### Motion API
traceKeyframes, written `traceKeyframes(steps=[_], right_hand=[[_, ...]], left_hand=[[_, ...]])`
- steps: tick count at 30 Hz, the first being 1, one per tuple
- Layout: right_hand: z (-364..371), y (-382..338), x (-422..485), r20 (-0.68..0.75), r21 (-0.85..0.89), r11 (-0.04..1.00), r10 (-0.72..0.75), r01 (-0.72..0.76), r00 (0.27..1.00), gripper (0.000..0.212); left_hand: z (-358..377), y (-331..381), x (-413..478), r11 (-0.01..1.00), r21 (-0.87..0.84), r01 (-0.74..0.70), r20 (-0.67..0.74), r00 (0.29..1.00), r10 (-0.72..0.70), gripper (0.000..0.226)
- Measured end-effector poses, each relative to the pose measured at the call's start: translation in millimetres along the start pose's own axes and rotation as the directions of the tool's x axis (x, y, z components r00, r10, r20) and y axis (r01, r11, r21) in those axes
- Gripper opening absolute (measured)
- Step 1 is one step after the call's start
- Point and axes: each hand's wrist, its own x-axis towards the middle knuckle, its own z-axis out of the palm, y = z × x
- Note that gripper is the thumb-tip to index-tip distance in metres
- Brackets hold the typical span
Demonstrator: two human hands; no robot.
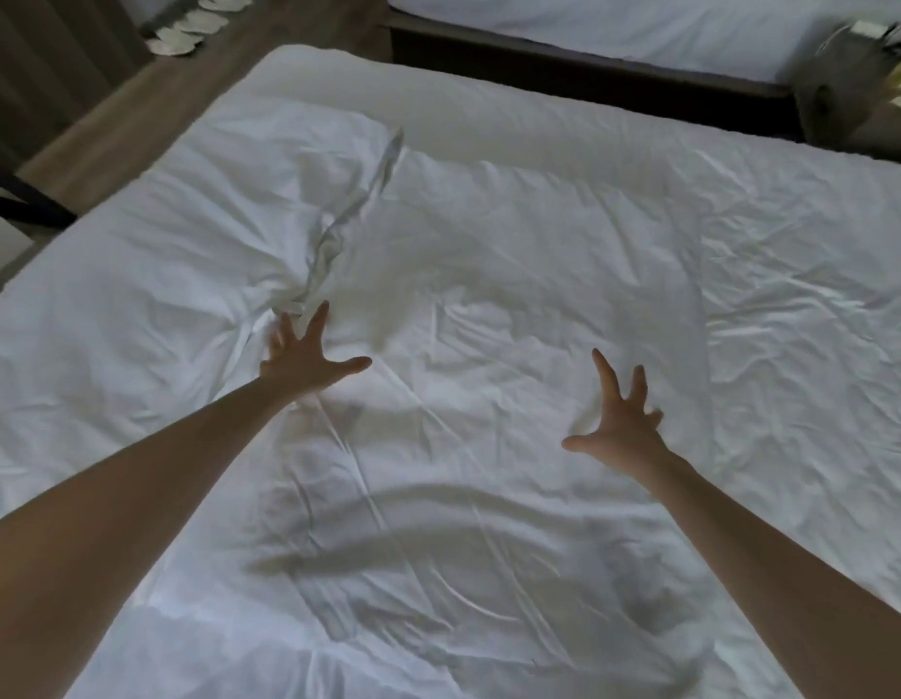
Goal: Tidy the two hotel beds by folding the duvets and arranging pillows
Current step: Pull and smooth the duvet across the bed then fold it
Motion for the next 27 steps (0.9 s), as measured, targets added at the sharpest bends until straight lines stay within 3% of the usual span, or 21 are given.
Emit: traceKeyframes(steps=[4, 9, 12, 14, 17, 20, 22, 24, 27], right_hand=[[17, 5, 27, -0.020, -0.085, 0.994, 0.061, -0.063, 0.998, 0.126], [25, 10, 48, -0.053, -0.259, 0.960, 0.093, -0.104, 0.994, 0.140], [33, 8, 59, -0.111, -0.265, 0.952, 0.128, -0.153, 0.986, 0.114], [36, 10, 68, -0.150, -0.293, 0.946, 0.099, -0.140, 0.984, 0.079], [37, 18, 80, -0.192, -0.295, 0.956, -0.066, 0.006, 0.979, 0.026], [45, 31, 87, -0.243, -0.235, 0.954, -0.243, 0.186, 0.939, 0.039], [49, 37, 84, -0.321, -0.240, 0.935, -0.331, 0.262, 0.887, 0.030], [50, 43, 78, -0.374, -0.303, 0.908, -0.392, 0.289, 0.840, 0.021], [41, 47, 65, -0.409, -0.340, 0.892, -0.425, 0.298, 0.808, 0.024]], left_hand=[[13, 7, 45, 0.984, -0.174, 0.039, -0.050, 0.998, -0.049, 0.140], [25, 14, 64, 0.988, -0.113, 0.103, -0.113, 0.987, -0.116, 0.155], [27, 12, 71, 0.985, -0.105, 0.137, -0.134, 0.980, -0.151, 0.151], [32, 11, 75, 0.986, -0.124, 0.108, -0.151, 0.980, -0.126, 0.149], [39, 12, 74, 0.988, -0.124, 0.095, -0.183, 0.976, -0.117, 0.137], [46, 16, 70, 0.992, -0.088, 0.096, -0.213, 0.971, -0.112, 0.128], [48, 18, 68, 0.991, -0.105, 0.087, -0.201, 0.974, -0.107, 0.128], [48, 20, 68, 0.984, -0.151, 0.099, -0.159, 0.979, -0.123, 0.131], [46, 26, 66, 0.971, -0.206, 0.122, -0.113, 0.983, -0.147, 0.129]])
